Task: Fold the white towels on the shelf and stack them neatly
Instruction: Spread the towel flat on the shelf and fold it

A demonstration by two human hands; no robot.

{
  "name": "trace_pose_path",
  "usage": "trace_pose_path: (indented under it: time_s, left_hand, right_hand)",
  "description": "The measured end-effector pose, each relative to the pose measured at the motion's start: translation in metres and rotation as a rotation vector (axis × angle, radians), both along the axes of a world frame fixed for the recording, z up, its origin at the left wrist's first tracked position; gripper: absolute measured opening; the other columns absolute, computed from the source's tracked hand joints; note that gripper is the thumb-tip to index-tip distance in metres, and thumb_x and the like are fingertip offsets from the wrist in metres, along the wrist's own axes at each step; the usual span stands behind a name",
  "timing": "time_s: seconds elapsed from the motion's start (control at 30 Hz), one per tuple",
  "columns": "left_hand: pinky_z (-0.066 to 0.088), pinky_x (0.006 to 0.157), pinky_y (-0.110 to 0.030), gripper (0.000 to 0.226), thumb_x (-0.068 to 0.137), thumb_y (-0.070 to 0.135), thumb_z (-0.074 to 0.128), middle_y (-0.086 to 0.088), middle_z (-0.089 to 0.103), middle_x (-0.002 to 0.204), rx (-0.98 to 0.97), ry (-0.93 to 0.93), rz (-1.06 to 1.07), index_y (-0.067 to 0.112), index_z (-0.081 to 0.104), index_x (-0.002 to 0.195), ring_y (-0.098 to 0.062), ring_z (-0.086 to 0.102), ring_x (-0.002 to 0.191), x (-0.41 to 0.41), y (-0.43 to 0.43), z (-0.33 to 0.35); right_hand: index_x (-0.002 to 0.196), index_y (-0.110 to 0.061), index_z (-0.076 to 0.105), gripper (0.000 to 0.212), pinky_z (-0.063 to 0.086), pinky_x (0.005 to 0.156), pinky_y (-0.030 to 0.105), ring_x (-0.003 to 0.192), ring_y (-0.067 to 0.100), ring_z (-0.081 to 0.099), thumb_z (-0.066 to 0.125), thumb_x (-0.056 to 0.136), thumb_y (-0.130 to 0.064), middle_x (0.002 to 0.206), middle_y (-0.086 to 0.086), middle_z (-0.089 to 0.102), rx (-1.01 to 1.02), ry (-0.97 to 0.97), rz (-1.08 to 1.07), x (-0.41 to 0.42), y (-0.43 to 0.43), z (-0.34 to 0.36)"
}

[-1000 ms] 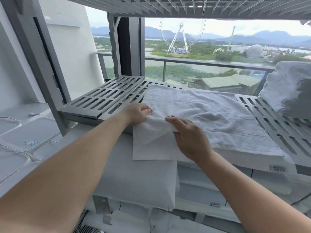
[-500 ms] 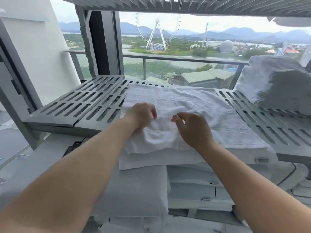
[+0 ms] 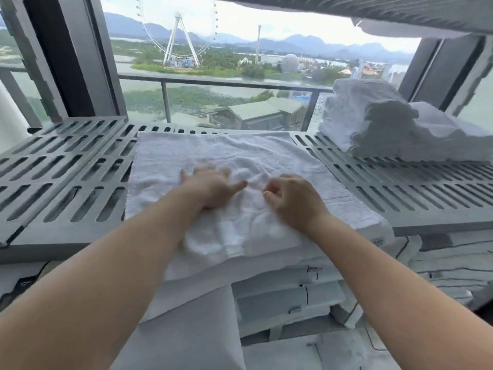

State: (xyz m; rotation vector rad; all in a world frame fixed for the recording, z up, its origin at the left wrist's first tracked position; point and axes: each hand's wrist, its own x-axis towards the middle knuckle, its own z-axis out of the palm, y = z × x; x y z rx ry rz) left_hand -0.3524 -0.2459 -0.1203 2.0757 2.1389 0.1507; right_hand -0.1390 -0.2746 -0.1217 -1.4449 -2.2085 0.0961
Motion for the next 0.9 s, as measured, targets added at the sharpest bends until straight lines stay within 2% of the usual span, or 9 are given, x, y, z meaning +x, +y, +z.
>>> trace_pose_path:
  time_s: [0.1,0.2,0.3,0.37,0.53,0.67,0.73,0.8,0.9]
  left_hand:
    - [-0.005,0.116,-0.067,0.127,0.048,0.11,0.017,-0.006,-0.01,0.169,-0.163,0.11,-0.036,0.046,0.003,0.157,-0.03,-0.012,0.154,0.003,0.003,0.002]
    - [0.01,0.124,-0.052,0.152,0.031,0.109,0.039,-0.011,0.005,0.169,-0.354,0.109,-0.135,0.036,0.006,0.16,-0.031,0.004,0.155,0.004,0.007,0.031]
    - [0.029,0.118,-0.046,0.141,0.041,0.104,0.047,-0.004,0.035,0.161,-0.421,0.208,-0.156,0.022,0.033,0.154,-0.028,0.035,0.145,0.013,0.018,0.052]
    - [0.04,0.108,-0.044,0.111,0.065,0.098,0.041,-0.008,0.054,0.145,-0.29,0.193,-0.122,0.016,0.055,0.137,-0.028,0.052,0.129,0.023,0.028,0.054]
    - [0.021,0.12,-0.055,0.075,0.097,0.071,0.03,-0.005,0.024,0.165,0.022,0.077,0.063,0.028,0.024,0.158,-0.027,0.02,0.152,0.021,0.05,0.03]
    - [-0.008,0.111,-0.075,0.087,0.084,0.088,0.014,-0.002,-0.014,0.168,-0.166,0.112,0.367,0.045,-0.003,0.157,-0.036,-0.017,0.153,0.014,0.051,0.004]
    - [-0.008,0.105,-0.081,0.099,0.074,0.096,0.011,-0.002,-0.023,0.166,-0.252,0.104,0.481,0.045,-0.012,0.155,-0.039,-0.024,0.15,0.014,0.049,0.005]
    - [-0.001,0.109,-0.08,0.107,0.07,0.098,0.012,-0.008,-0.021,0.166,-0.331,0.12,0.528,0.04,-0.012,0.157,-0.043,-0.02,0.15,0.014,0.052,0.014]
    - [0.018,0.118,-0.066,0.101,0.083,0.088,0.016,-0.017,0.01,0.167,-0.281,0.15,0.535,0.024,0.014,0.161,-0.045,0.013,0.151,0.016,0.066,0.032]
  right_hand:
    - [0.077,-0.017,0.074,0.028,0.047,0.071,0.031,0.076,0.019,0.063,0.06,0.093,-0.035,0.071,-0.004,0.068,-0.034,0.033,0.005,0.01,0.019,0.009]
    - [0.075,-0.015,0.072,0.033,0.053,0.072,0.035,0.075,0.022,0.065,0.056,0.094,-0.036,0.071,0.0,0.07,0.016,0.043,-0.057,0.021,0.051,0.019]
    - [0.094,-0.016,0.073,0.023,0.054,0.076,0.035,0.089,0.027,0.066,0.055,0.094,-0.03,0.089,0.004,0.073,0.079,-0.006,-0.082,0.029,0.09,0.022]
    - [0.11,-0.019,0.071,0.025,0.05,0.086,0.035,0.106,0.027,0.062,0.053,0.097,-0.03,0.111,0.007,0.071,0.03,-0.076,-0.048,0.029,0.12,0.023]
    - [0.148,-0.029,0.046,0.049,0.021,0.12,0.036,0.149,0.019,0.026,0.042,0.103,-0.046,0.16,-0.001,0.035,-0.195,-0.222,0.124,0.023,0.192,0.018]
    - [0.152,-0.018,0.038,0.057,0.011,0.123,0.034,0.152,0.022,0.017,0.036,0.104,-0.049,0.164,0.011,0.025,-0.268,-0.335,0.128,0.035,0.24,0.0]
    - [0.153,-0.014,0.034,0.065,0.017,0.123,0.042,0.151,0.028,0.019,0.034,0.101,-0.054,0.163,0.014,0.024,-0.331,-0.31,-0.015,0.04,0.261,-0.002]
    - [0.148,-0.011,0.041,0.065,0.027,0.119,0.045,0.146,0.032,0.03,0.037,0.099,-0.052,0.157,0.017,0.034,-0.34,-0.303,-0.139,0.038,0.275,0.001]
    - [0.141,-0.01,0.05,0.054,0.028,0.118,0.047,0.14,0.033,0.039,0.043,0.097,-0.04,0.147,0.018,0.047,-0.128,-0.329,-0.122,0.018,0.279,0.004]
